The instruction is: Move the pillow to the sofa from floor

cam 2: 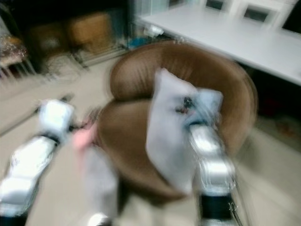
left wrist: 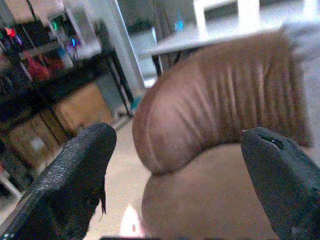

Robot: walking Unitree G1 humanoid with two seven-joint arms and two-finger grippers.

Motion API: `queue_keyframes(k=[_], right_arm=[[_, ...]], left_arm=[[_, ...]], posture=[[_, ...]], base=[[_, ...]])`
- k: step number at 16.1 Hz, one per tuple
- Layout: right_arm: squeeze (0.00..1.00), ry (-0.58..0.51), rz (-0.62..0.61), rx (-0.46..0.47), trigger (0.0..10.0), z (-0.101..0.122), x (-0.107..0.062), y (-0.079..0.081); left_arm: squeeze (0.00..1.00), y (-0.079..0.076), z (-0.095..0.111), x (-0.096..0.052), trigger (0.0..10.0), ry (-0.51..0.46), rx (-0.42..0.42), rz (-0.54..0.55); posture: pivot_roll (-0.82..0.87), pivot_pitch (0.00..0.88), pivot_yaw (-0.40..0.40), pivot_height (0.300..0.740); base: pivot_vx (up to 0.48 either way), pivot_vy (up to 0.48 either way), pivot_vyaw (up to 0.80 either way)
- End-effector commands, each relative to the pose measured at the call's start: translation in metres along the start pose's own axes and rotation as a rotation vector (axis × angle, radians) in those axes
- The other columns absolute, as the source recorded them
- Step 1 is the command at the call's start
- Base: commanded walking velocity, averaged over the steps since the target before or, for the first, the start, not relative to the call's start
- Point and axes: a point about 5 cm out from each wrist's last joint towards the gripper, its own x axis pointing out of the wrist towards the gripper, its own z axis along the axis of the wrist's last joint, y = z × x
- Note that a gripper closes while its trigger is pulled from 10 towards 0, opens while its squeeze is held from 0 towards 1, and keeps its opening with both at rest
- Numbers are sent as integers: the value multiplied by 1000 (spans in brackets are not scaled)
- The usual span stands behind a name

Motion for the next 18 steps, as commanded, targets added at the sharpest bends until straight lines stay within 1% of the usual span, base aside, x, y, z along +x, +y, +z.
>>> queue_keyframes(k=[1, 2, 6, 8, 9, 11, 13, 14, 16, 17, 18], right_arm=[[0, -73, -22, -11, 10000, 15, 0, -10], [0, -73, -19, -12, 10000, 15, 0, -10], [0, -72, 5, -44, 10000, 16, 3, -10], [0, -70, 65, -57, 10000, 18, 4, -7], [0, -66, 109, -57, 10000, 20, 5, -3], [0, -74, 150, -40, 10000, 25, 6, 4], [0, -87, 201, -50, 10000, 34, 10, 15], [0, -80, 211, -52, 10000, 35, 12, 17], [0, -56, 250, -49, 10000, 37, 19, 29], [0, -51, 262, -46, 10000, 38, 21, 32], [0, -31, 295, -23, 10000, 40, 26, 44]], left_arm=[[0, -7, 10, 3, 10000, -43, -6, -24], [0, -7, 10, 3, 10000, -43, -5, -23], [0, -7, 6, -1, 10000, -33, 9, -38], [0, -10, 4, -3, 10000, -24, 29, -70], [0, -12, 3, -4, 10000, -17, 36, -91], [0, -13, 1, -7, 10000, -6, 50, -128], [0, -13, -2, -12, 10000, 11, 82, -219], [0, -13, -4, -13, 10000, 18, 89, -235], [0, -9, -7, -17, 10000, 40, 106, -266], [0, -8, -7, -17, 10000, 44, 108, -271], [0, -7, -8, -19, 10000, 55, 116, -293]], posture=[[27, 0, -22, 740], [27, 0, -22, 740], [32, 0, -35, 740], [31, 0, -40, 740], [30, 0, -45, 740], [31, 0, -51, 740], [32, 0, -59, 740], [33, 0, -60, 740], [31, 0, -60, 740], [31, 0, -60, 740], [29, 0, -57, 740]], base=[[300, 0, -800], [304, 0, -488], [302, 0, 0], [133, 0, 0], [0, 0, 0], [0, 0, 0], [0, 0, 0], [0, 0, 0], [0, 0, 0], [0, 0, 0], [0, 0, 0]])
